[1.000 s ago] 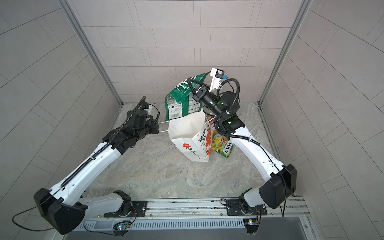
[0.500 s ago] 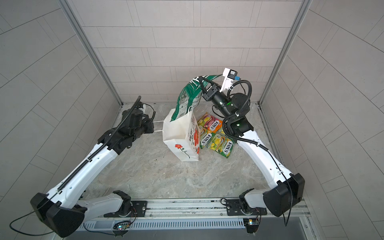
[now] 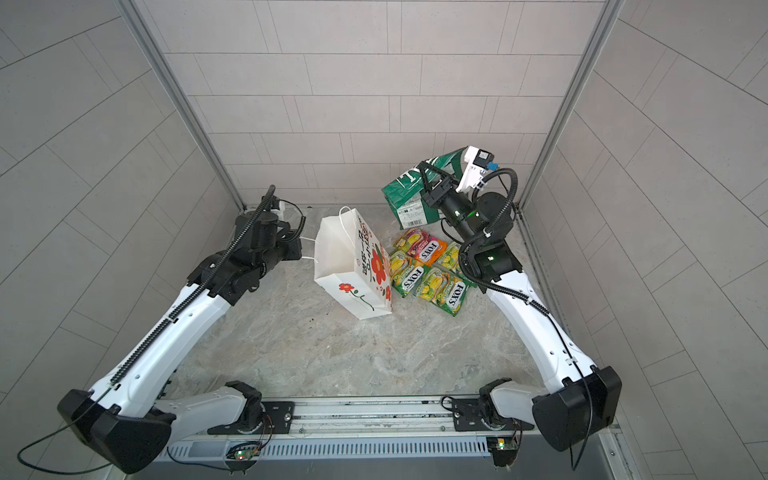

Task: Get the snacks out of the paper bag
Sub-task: 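Lift the REAL packet clear with the right gripper while the left lowers the bag, then carry the green REAL packet toward the robot and lower it beside the FOX'S packets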

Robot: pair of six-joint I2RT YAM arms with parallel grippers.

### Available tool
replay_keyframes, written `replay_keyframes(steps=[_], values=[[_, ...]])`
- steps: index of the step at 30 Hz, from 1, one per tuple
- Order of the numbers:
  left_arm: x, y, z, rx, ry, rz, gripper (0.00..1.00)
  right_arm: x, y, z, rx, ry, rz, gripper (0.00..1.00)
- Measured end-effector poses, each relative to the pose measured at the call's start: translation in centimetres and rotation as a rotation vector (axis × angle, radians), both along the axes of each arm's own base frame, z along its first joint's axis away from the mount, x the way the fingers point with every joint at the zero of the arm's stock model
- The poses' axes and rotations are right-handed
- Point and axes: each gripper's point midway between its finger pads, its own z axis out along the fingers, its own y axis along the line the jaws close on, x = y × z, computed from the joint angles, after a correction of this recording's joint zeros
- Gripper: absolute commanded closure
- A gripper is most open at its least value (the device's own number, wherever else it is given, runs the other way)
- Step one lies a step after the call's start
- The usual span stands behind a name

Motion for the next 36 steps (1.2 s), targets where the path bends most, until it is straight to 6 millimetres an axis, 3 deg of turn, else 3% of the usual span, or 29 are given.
replay_keyframes(steps=[10,20,29,36], values=[[3.3,-0.3,2.3,0.008,-0.041,0.0,1.0,-2.2,-2.5,-1.8,-0.11,0.073,-0.077,1.0],[6.8,-1.0,3.3,-0.023,-0.06,-0.034,1.0,-3.8,-3.1,-7.7,-0.258,0.264,-0.079,1.0],[8.1,-2.6,3.5,-0.05,-0.057,-0.107,1.0,-6.5,-1.6,-13.9,-0.361,0.408,0.061,1.0],[8.4,-3.5,3.6,-0.068,-0.06,-0.154,1.0,-7.5,0.9,-18.6,-0.34,0.503,0.222,1.0]])
